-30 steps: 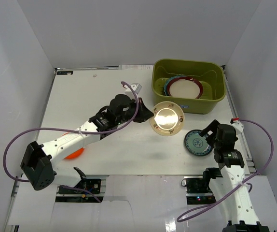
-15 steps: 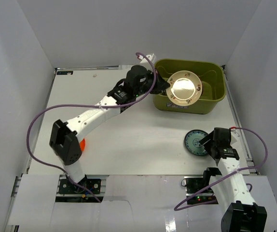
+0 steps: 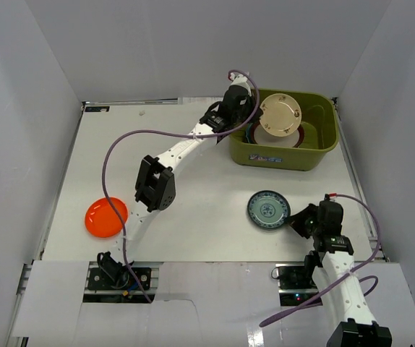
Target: Place the plates into the plastic bin on the countertop
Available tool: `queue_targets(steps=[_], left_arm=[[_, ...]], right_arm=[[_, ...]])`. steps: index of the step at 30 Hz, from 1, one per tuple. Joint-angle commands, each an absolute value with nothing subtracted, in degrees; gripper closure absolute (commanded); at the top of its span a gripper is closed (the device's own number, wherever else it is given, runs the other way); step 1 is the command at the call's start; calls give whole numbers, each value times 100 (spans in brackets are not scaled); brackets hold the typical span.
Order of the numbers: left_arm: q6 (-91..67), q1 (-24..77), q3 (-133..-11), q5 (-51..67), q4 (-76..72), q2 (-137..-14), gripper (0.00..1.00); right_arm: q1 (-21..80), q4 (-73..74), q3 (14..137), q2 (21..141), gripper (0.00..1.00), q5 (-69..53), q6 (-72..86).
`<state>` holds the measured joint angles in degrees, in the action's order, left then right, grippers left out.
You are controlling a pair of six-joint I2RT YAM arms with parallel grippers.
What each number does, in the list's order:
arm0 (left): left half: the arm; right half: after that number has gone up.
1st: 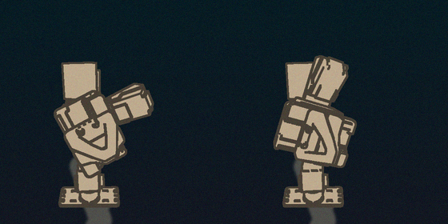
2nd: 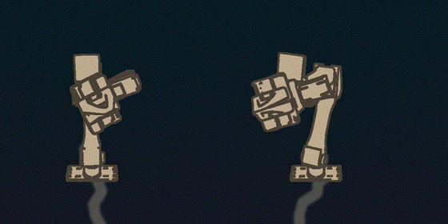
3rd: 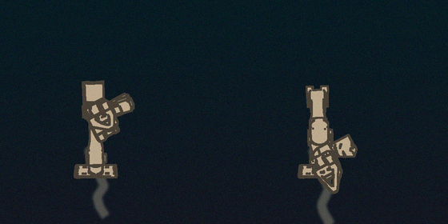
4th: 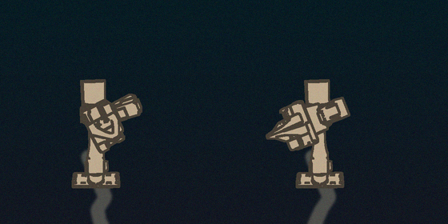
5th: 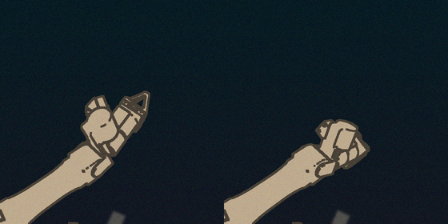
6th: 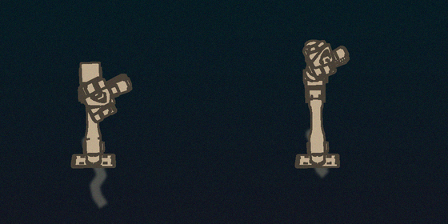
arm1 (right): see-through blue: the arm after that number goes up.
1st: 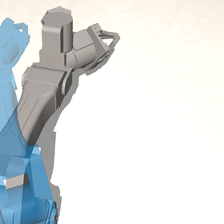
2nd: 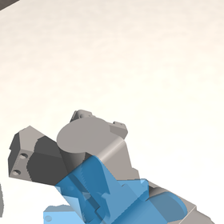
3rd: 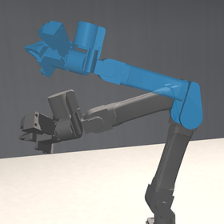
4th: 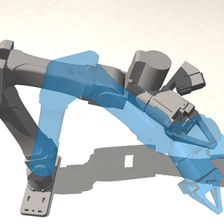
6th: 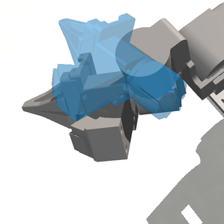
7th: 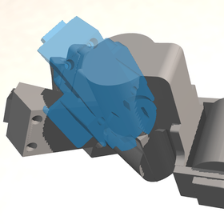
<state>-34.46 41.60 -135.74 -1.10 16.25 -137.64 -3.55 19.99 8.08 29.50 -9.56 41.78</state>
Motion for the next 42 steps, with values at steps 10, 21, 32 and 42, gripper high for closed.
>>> queue_targets(steps=[10,21,32,42], left_arm=[[-2760,4078,-13254,-53,246,-14045,96],[-2778,4078,-13237,650,115,-13556,20],[-2337,3789,-11148,343,457,-10330,7],[-2639,3656,-6340,1433,772,-6419,2]], right_arm=[[-9,2251,1369,2892,92,-2170,3498],[-9,2163,3171,3515,92,-2513,3445],[141,1029,5394,5672,92,-1460,3226],[106,492,7075,8296,92,-616,3146]])
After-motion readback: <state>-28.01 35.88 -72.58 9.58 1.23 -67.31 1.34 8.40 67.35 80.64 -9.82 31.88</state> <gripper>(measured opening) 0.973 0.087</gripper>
